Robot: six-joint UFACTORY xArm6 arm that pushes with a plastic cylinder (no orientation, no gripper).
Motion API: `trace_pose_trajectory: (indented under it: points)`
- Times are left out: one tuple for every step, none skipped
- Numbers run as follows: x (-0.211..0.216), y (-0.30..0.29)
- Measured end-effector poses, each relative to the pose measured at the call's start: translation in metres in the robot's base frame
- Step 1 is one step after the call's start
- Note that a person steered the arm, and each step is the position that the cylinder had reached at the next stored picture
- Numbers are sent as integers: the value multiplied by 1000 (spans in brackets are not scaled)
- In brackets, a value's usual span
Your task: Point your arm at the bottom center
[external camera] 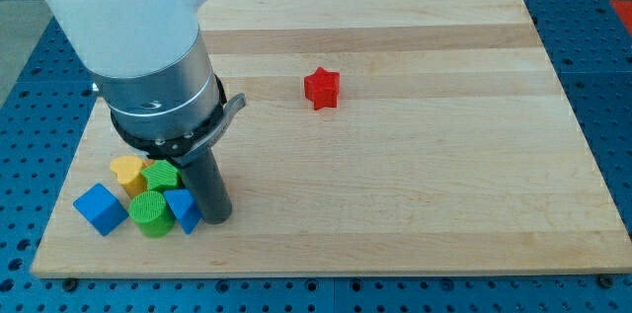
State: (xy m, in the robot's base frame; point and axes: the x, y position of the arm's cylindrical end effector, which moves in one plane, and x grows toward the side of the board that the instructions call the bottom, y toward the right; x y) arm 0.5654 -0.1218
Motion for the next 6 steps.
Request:
trace_pose_trajectory:
  points:
    - [1, 3]
    - [21, 8]
    - [52, 13]
    - [54, 7]
    - [53, -16]
    - [53, -50]
